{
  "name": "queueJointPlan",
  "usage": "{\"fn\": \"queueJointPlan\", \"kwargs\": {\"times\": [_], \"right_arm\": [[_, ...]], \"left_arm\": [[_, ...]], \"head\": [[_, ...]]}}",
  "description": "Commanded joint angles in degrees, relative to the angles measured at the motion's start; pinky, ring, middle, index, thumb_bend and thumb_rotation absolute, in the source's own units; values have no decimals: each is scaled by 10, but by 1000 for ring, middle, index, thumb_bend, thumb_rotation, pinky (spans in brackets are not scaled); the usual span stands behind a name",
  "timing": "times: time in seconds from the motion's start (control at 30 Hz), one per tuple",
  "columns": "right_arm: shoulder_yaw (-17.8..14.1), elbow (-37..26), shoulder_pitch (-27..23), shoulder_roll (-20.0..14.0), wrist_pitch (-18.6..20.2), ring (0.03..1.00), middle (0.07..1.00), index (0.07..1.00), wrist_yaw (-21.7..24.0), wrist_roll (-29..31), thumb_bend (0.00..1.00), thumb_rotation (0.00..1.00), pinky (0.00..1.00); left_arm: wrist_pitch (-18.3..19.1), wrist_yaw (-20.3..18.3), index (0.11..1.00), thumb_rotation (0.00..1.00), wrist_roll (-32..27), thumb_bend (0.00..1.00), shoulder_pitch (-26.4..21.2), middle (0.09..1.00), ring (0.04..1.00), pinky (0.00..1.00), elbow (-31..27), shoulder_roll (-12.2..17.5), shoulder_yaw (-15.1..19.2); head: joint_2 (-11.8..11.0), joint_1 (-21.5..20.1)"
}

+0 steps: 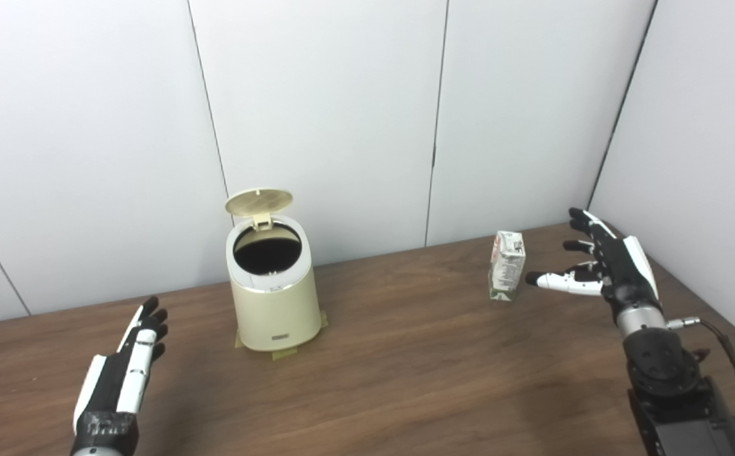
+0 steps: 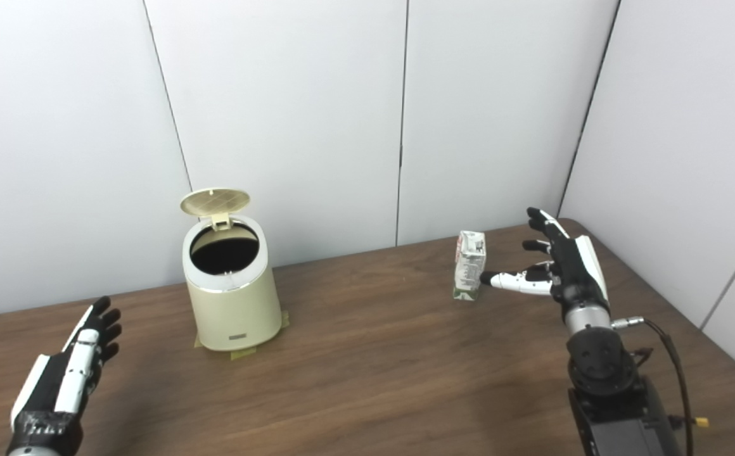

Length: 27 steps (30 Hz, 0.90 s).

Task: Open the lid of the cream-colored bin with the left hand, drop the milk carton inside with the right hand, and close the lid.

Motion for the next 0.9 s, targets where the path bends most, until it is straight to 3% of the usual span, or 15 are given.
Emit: {"fn": "queueJointPlan", "kwargs": {"times": [0.0,0.13,0.2,0.3,0.53,0.63,0.87], "right_arm": [[1,2,-37,-23,2,822,908,911,5,-12,843,97,492],[8,40,-69,-30,5,850,915,909,25,-21,870,109,538],[14,61,-86,-35,4,885,922,901,33,-16,911,93,714],[29,98,-105,-43,-12,907,930,904,38,-17,928,61,810],[74,166,-145,-50,-25,893,899,865,29,-44,970,9,808],[92,187,-155,-56,-27,895,895,875,32,-54,964,31,842],[121,228,-175,-62,-42,876,885,863,23,-77,951,83,801]], "left_arm": [[-2,-2,1000,989,-5,323,-27,973,968,965,-21,6,0],[9,0,1000,991,-25,332,-28,967,967,973,-27,0,9],[9,0,1000,999,-34,363,-28,965,966,978,-26,-1,12],[6,1,1000,1000,-44,369,-27,961,965,985,-25,-1,15],[4,-3,1000,1000,-54,384,-27,973,972,985,-18,8,18],[0,-4,1000,1000,-51,388,-28,971,973,986,-14,14,15],[6,-1,1000,1000,-47,377,-32,970,971,963,-14,21,9]], "head": [[2,1],[3,-1],[4,-1],[5,0],[5,0],[5,0],[6,5]]}}
